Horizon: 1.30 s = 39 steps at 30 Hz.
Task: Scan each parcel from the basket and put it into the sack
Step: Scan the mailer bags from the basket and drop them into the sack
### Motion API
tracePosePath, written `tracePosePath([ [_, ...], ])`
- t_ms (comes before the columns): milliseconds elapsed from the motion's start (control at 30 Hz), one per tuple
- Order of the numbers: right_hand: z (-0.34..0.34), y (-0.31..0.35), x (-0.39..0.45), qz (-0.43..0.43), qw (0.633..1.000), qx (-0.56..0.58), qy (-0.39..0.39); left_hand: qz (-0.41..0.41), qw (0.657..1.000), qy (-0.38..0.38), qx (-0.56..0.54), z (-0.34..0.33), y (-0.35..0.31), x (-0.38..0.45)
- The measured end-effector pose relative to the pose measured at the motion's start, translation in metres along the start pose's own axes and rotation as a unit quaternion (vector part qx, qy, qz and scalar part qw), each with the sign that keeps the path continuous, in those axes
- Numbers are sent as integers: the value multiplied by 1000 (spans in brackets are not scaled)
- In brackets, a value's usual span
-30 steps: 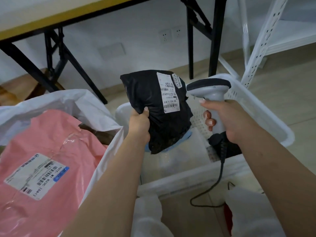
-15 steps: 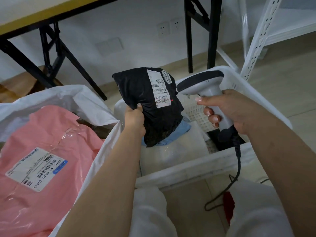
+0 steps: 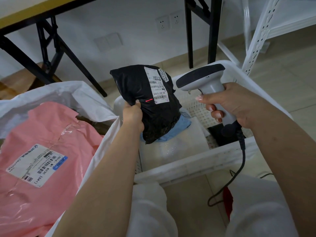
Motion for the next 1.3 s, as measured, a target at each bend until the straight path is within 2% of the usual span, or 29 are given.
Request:
tracePosePath([
  [333,-1,-2,2,0,1000,-10,-4,2,1000,-3,-3,2,1,1],
  [567,-3,2,4,-14,998,54,-8,-1,998,-12,-67,-1,-5,-8],
  [767,-20,15,2,25,994,105,-34,-92,979,-23,-178,7,-37,-37],
  [900,-43,22,-5,63,988,136,-27,-174,958,-85,-213,52,-85,-51],
  [1067,-88,23,-10,68,987,143,18,-243,941,-181,-151,158,-142,-67],
  [1167,-111,19,-11,60,989,133,28,-231,944,-226,-71,217,-158,-88],
  [1233,-122,14,-11,52,990,125,30,-215,940,-259,58,245,-162,-102],
  [1267,-127,11,-11,49,991,119,30,-198,924,-282,164,255,-162,-108],
  [1300,-131,8,-11,46,992,113,30,-174,892,-310,279,262,-162,-115],
])
Point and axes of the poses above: each hand's wrist, its own x-axis towards the middle knuckle, its own z-axis out of the back of the hand, y = z × x, the point moved 2 cm from there along x, towards the middle knuckle, and after that the axes turned 9 degrees about -z, right-handed, at the moved point
